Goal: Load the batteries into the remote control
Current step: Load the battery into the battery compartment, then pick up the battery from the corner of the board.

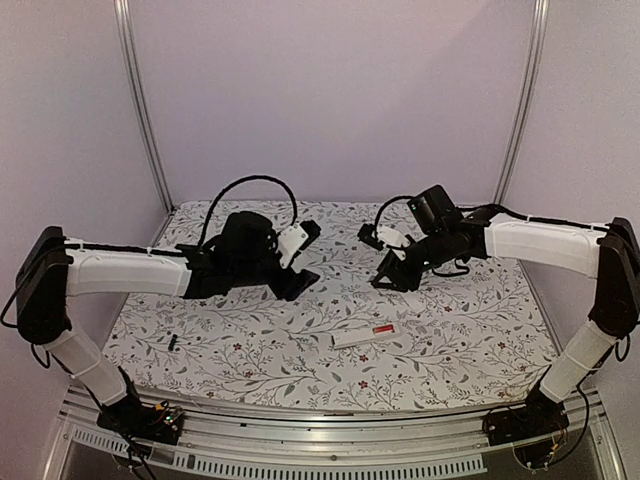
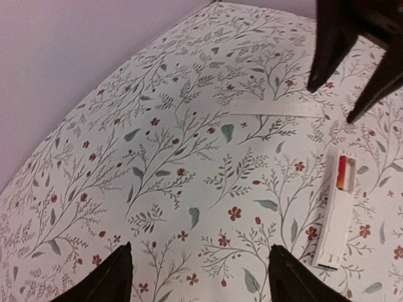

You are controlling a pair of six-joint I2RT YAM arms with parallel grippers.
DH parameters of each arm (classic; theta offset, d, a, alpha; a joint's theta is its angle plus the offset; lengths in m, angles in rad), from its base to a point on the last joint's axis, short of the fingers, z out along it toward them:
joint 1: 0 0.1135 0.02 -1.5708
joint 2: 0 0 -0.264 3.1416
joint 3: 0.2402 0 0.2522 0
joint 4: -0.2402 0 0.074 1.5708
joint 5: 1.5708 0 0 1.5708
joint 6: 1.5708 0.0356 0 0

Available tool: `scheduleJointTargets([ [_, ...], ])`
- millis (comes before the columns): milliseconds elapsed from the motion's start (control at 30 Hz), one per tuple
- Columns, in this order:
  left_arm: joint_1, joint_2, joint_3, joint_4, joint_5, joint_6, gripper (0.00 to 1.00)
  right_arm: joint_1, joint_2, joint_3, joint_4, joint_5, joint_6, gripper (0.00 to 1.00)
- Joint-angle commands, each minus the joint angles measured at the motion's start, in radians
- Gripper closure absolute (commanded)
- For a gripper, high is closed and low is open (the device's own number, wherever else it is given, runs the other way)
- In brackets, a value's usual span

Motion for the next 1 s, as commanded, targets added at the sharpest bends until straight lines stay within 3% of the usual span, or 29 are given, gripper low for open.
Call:
scheduleJointTargets([
  [0,0.040,0.069,0.160,-0.759,-0.441,-0.374,0.26,0.002,-0.006,0.035,0.065,0.138,0.192,0.59],
  [100,0.043,0.114,0.186,-1.024,-0.593,-0.442,0.19,0.002,-0.005,0.029,0.070,0.143,0.239,0.58],
  [167,0.063,0.134,0.206,-1.117,-0.632,-0.468,0.11,0.002,-0.010,0.016,0.076,0.133,0.250,0.55],
  [233,0.096,0.140,0.242,-1.149,-0.568,-0.439,0.12,0.002,-0.014,0.007,0.077,0.133,0.253,0.48],
  [400,0.187,0.139,0.309,-1.206,-0.567,-0.405,0.11,0.002,-0.033,-0.031,0.080,0.126,0.271,0.35],
  [533,0.245,0.079,0.364,-1.223,-0.580,-0.534,0.14,0.003,-0.061,-0.064,0.098,0.117,0.283,0.32],
  [700,0.263,-0.219,0.095,-0.851,-0.537,-0.791,0.14,0.003,-0.076,-0.070,0.118,0.066,0.297,0.30],
  [833,0.281,-0.431,-0.170,-0.798,-0.625,-1.204,0.16,0.005,-0.082,-0.066,0.124,0.020,0.307,0.30],
  [967,0.285,-0.566,-0.298,-0.833,-0.715,-1.398,0.16,0.008,-0.086,-0.065,0.121,-0.014,0.305,0.30],
])
